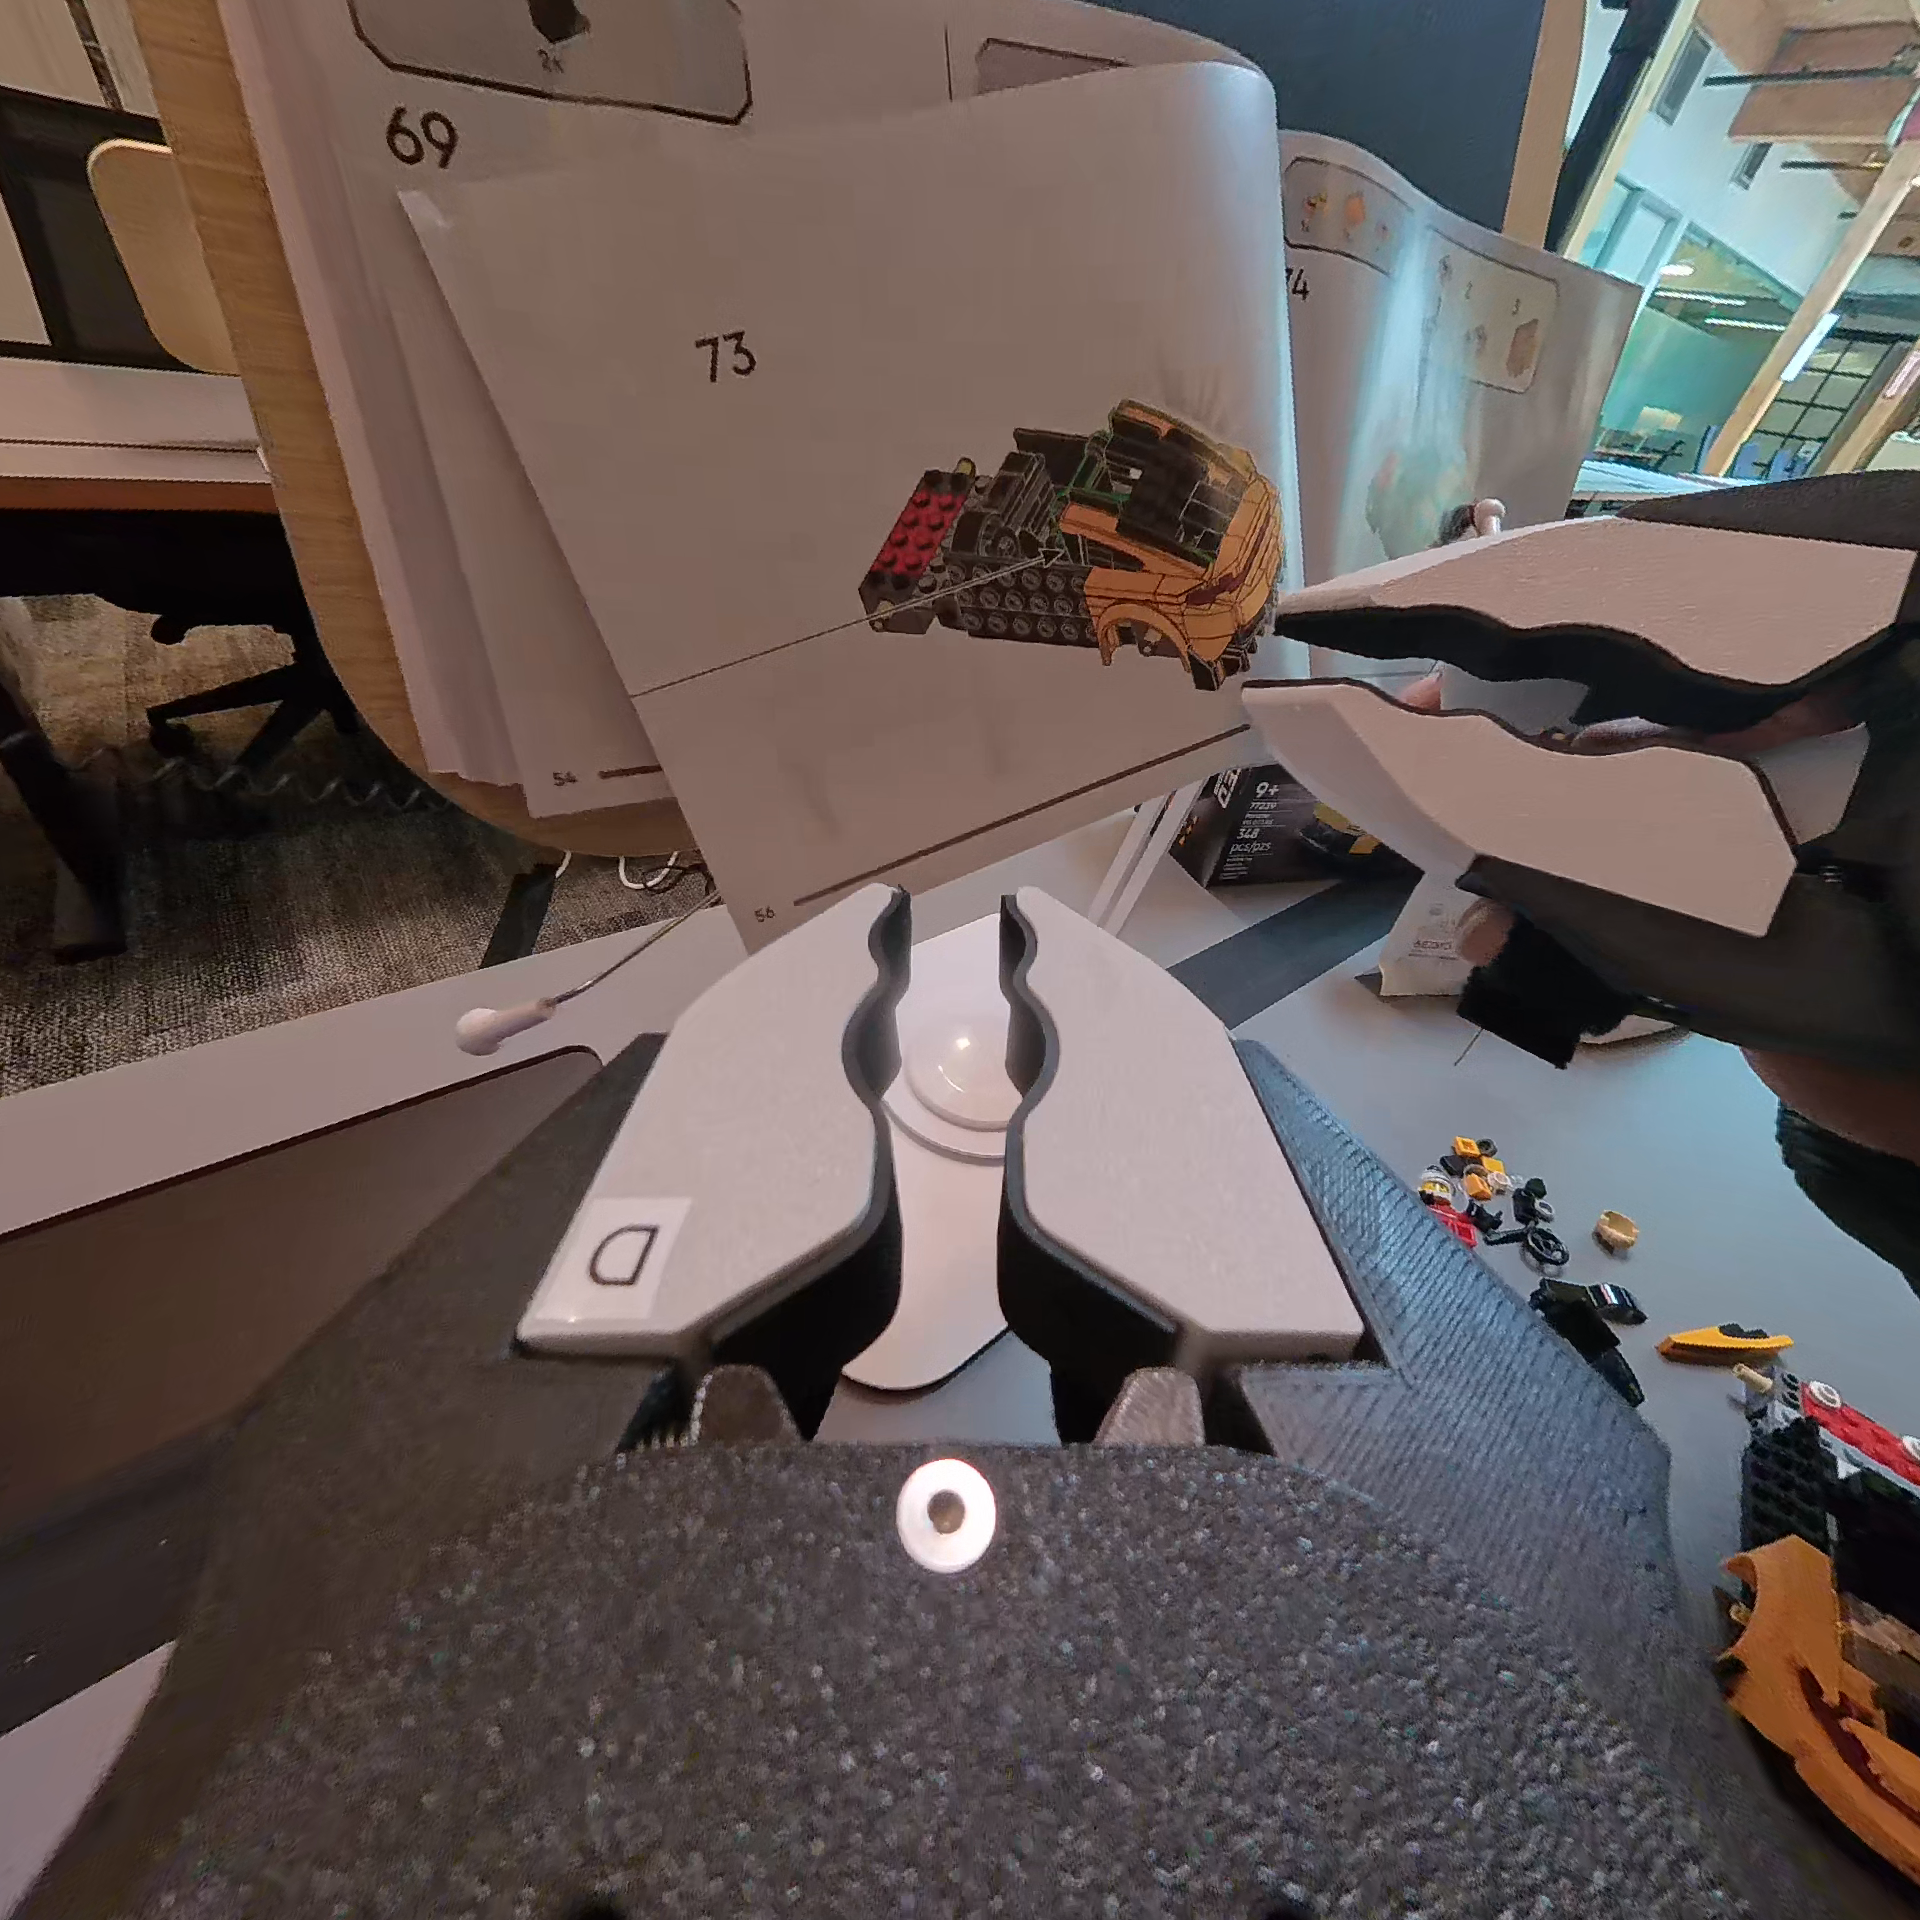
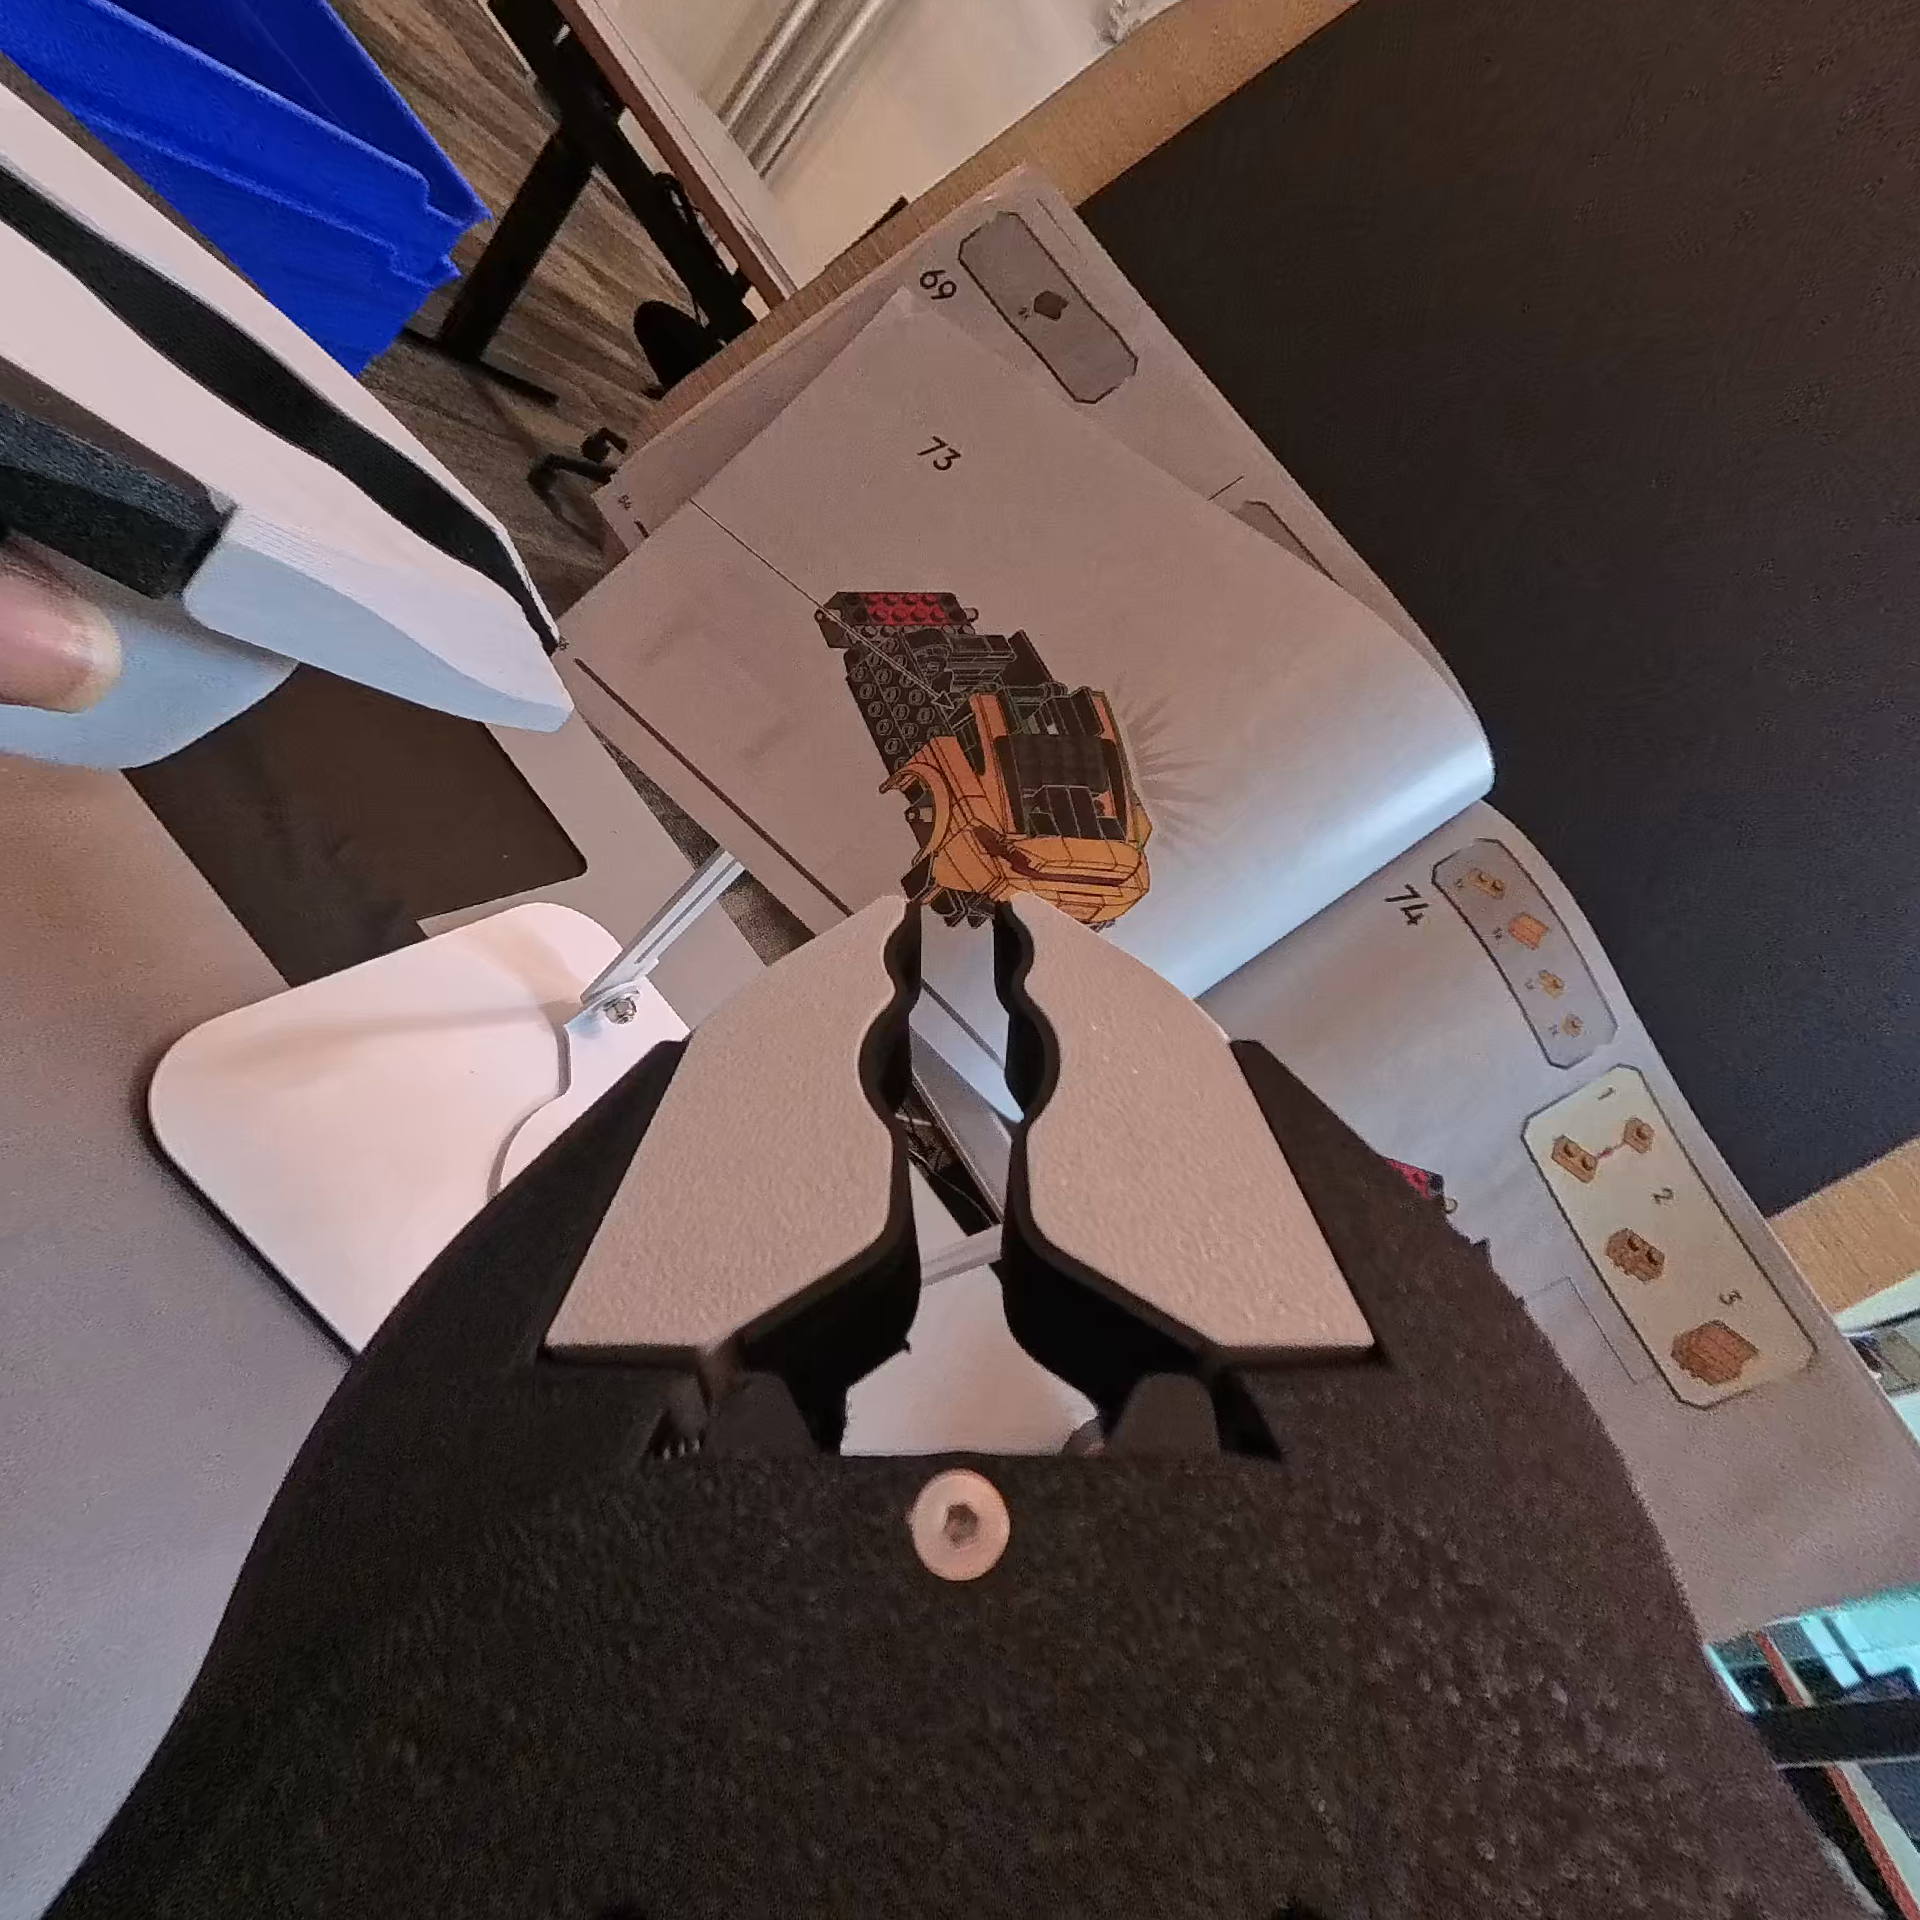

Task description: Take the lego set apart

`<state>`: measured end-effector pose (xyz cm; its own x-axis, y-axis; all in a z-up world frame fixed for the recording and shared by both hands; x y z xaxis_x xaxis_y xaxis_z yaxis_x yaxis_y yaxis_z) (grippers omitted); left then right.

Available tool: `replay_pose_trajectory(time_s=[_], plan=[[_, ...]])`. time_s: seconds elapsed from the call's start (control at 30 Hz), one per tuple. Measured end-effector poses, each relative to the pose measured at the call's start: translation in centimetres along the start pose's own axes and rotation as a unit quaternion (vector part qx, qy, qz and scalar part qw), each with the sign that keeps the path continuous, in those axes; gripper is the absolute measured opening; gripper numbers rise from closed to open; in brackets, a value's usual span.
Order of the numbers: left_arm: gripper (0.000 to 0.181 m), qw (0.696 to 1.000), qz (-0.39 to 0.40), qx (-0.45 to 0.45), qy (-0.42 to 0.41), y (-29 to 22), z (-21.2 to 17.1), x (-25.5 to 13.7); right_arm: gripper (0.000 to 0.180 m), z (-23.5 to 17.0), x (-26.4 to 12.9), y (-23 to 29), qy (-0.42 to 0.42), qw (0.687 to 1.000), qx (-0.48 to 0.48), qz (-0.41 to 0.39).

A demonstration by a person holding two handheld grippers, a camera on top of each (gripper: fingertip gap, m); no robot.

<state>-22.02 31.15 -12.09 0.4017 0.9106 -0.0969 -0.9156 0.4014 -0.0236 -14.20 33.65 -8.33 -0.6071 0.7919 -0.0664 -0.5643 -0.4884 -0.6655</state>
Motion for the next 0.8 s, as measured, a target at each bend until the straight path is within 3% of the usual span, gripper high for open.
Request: replay_pose_trajectory(time_s=[0.2, 0.37, 0.43, 0.8], plan=[[0.016, 1.000, 0.001, 0.001, 0.002, 0.0, -0.2, 0.0, 0.019, 0.1, -0.7, -0.1, -0.009, 1.000, 0.002, -0.004], [0.016, 1.000, 0.005, -0.005, -0.002, 0.4, -0.1, -0.1, 0.085, 0.3, -0.1, -0.6, -0.001, 0.999, 0.032, -0.022], [0.016, 1.000, 0.005, -0.005, -0.002, 0.4, -0.1, -0.1, 0.097, 0.1, 0.6, -0.6, 0.012, 0.998, 0.052, -0.026], [0.016, 1.000, 0.007, -0.009, -0.004, 0.7, -0.2, -0.3, 0.092, -0.1, 2.3, -0.8, 0.019, 0.997, 0.062, -0.052]])
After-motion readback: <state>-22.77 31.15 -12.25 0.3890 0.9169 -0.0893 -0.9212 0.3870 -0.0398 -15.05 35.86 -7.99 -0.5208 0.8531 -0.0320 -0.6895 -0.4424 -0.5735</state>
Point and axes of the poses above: each gripper's, where its closed fingertips meet, x out along the fingers, z out of its top, y = z × x across the jaws, the point moved 1 cm from there along -x, back along the fingers, and after that the axes turned 7 degrees about x, right-handed, at the moved point
